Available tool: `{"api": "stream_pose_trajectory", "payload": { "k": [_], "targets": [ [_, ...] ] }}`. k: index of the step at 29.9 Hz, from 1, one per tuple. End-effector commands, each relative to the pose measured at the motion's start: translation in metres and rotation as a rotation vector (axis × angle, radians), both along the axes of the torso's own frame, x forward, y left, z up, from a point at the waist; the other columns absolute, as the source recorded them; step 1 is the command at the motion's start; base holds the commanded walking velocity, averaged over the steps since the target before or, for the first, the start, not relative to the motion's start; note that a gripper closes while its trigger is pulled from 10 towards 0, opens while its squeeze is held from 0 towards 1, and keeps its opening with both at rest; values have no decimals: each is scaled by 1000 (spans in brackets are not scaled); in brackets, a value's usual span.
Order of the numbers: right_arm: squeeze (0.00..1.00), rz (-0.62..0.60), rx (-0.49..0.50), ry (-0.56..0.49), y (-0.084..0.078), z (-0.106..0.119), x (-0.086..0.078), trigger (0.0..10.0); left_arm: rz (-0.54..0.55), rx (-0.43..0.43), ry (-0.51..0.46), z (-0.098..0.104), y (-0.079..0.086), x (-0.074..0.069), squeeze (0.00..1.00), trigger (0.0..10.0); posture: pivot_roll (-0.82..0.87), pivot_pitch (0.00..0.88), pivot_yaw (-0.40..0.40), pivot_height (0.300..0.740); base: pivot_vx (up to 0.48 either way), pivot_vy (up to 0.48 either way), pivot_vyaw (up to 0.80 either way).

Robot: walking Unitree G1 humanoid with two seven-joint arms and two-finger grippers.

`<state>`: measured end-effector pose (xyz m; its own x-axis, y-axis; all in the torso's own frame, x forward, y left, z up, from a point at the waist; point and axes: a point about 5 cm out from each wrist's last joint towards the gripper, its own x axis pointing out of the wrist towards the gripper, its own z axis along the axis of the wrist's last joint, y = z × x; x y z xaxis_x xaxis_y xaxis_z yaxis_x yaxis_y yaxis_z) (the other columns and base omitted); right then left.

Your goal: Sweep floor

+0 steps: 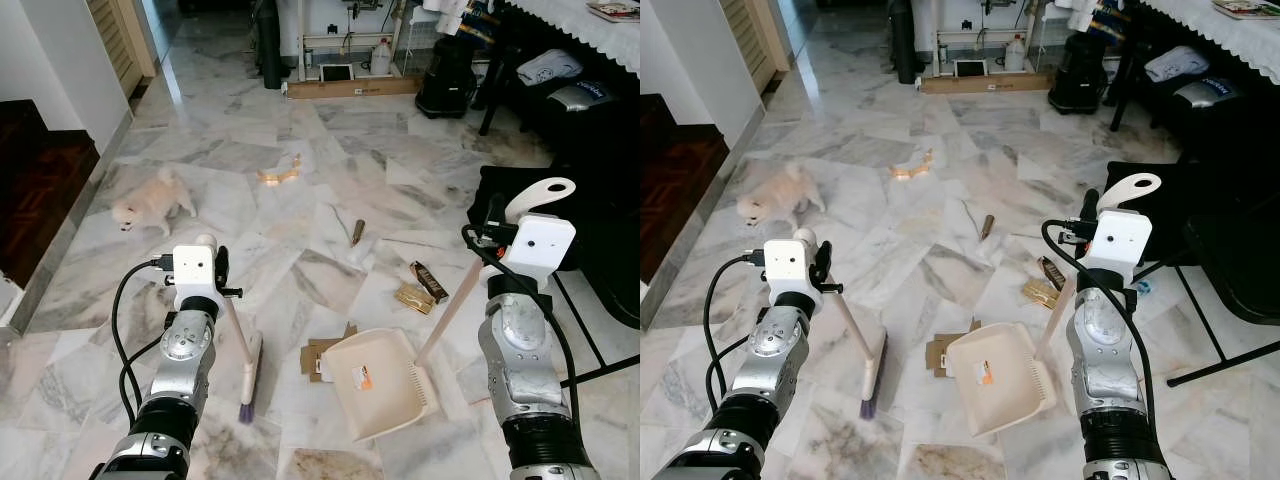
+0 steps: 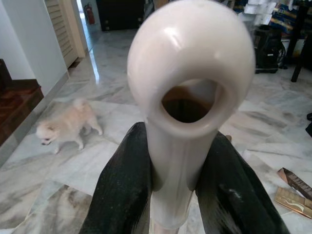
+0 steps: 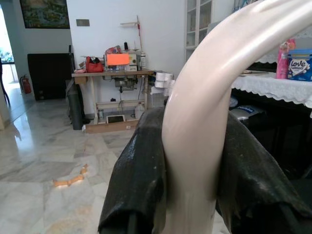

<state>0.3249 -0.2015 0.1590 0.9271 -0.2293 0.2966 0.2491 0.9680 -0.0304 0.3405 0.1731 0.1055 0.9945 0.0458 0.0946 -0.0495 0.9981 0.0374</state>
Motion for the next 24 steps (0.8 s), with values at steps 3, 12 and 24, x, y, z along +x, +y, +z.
{"api": "stream_pose_trajectory", "payload": {
  "k": [3, 12, 24],
  "targets": [
    [0, 9, 3, -57, 2, 12, 2, 10000, 3, 6, -49, 12, 1, 3, 0, 10000, -6, 43, 25, 740, 252, 0, 0],
    [0, 16, 7, -51, 3, 11, 3, 10000, 2, 4, -49, 12, 0, 3, 0, 10000, -5, 44, 25, 740, 252, 0, 0],
    [0, 27, 8, -59, 6, 12, 3, 10000, 2, 6, -50, 12, 1, 3, 0, 10000, -3, 43, 26, 740, 252, 0, 0]
  ]
}}
